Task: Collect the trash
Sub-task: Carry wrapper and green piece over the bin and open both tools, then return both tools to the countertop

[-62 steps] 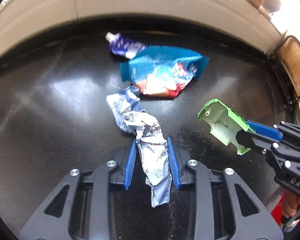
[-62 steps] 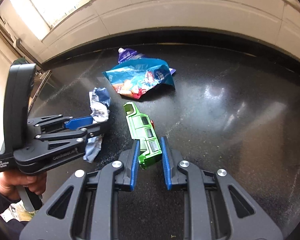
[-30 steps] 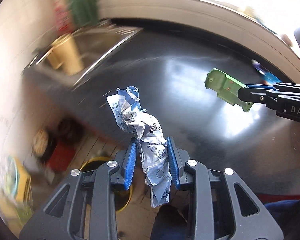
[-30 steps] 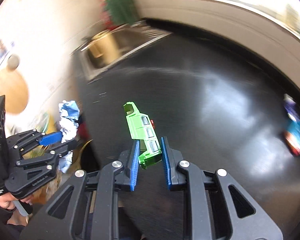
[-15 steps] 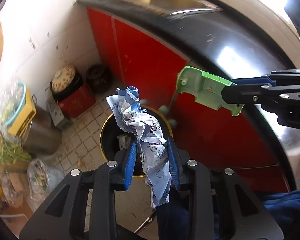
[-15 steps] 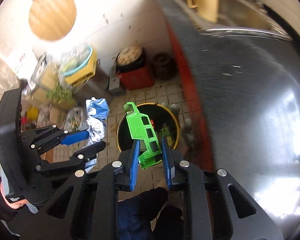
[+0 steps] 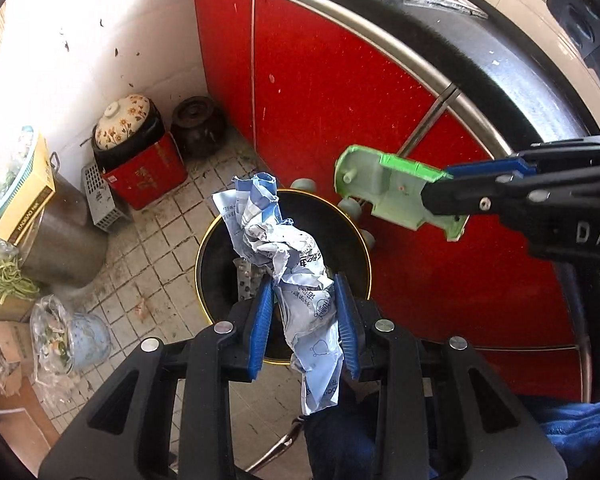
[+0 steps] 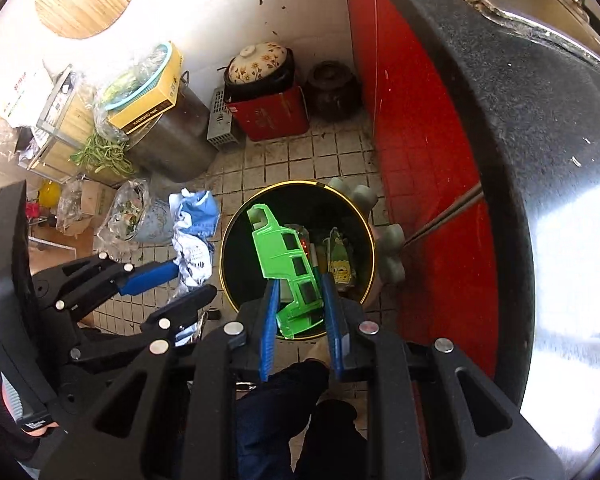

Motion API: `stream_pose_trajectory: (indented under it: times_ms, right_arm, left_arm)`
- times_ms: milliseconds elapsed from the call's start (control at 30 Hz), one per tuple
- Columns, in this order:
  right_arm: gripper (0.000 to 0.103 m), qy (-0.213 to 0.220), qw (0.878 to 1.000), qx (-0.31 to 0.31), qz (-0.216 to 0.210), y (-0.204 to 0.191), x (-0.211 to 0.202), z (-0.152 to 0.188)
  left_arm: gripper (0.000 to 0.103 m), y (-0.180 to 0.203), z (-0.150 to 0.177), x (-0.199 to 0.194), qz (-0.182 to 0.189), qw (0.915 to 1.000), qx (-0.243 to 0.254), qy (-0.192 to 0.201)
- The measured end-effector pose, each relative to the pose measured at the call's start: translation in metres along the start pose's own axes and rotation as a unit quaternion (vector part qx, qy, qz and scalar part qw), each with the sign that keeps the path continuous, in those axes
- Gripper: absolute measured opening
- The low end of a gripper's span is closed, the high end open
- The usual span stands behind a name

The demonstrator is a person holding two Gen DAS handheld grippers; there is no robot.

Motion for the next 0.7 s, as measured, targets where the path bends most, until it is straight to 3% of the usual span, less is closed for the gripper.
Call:
stream_pose_trajectory:
  times_ms: [233, 333, 400, 433, 567, 700]
  right_arm:
    - [0.022, 0.001, 1.0, 0.006, 0.007, 0.004, 0.001, -0.007]
    - [0.023, -0.006, 1.0, 0.005, 0.006, 0.004, 0.004, -0.007]
    - [0.035, -0.009, 1.0, 0.006, 0.007, 0.006, 0.006, -0.007]
    - [0.046, -0.006, 1.0, 0.007, 0.008, 0.006, 0.006, -0.008]
    - [0.049, 0.004, 1.0, 0.009, 0.003, 0.005, -0.004, -0.007]
    - [0.053, 0.019, 1.0, 0.011, 0.001, 0.003, -0.022, -0.003]
  left_arm:
    - [0.031, -0.001, -0.003, 0.01, 0.014, 0.9999, -0.004, -0.008]
    - [0.038, -0.003, -0.005, 0.015, 0.011, 0.9999, -0.001, -0.01]
    - [0.058, -0.005, -0.005, 0.018, 0.006, 0.9999, -0.001, -0.01]
    - [0.062, -0.006, -0.005, 0.018, 0.005, 0.9999, -0.003, -0.009]
    - [0.073, -0.008, -0.004, 0.018, 0.007, 1.0, -0.004, -0.005]
    - [0.076, -0.006, -0.004, 0.008, 0.007, 1.0, -0.003, 0.0]
Point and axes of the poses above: each gripper's, at about its wrist camera, not at the fingertips, and x roughly the way its jaws point, y to its right, z to its underside, the point moved 9 cm from there along x, roughly the way its jaws point, and after that the axes turned 13 degrees about -z, right-handed, at the moved point
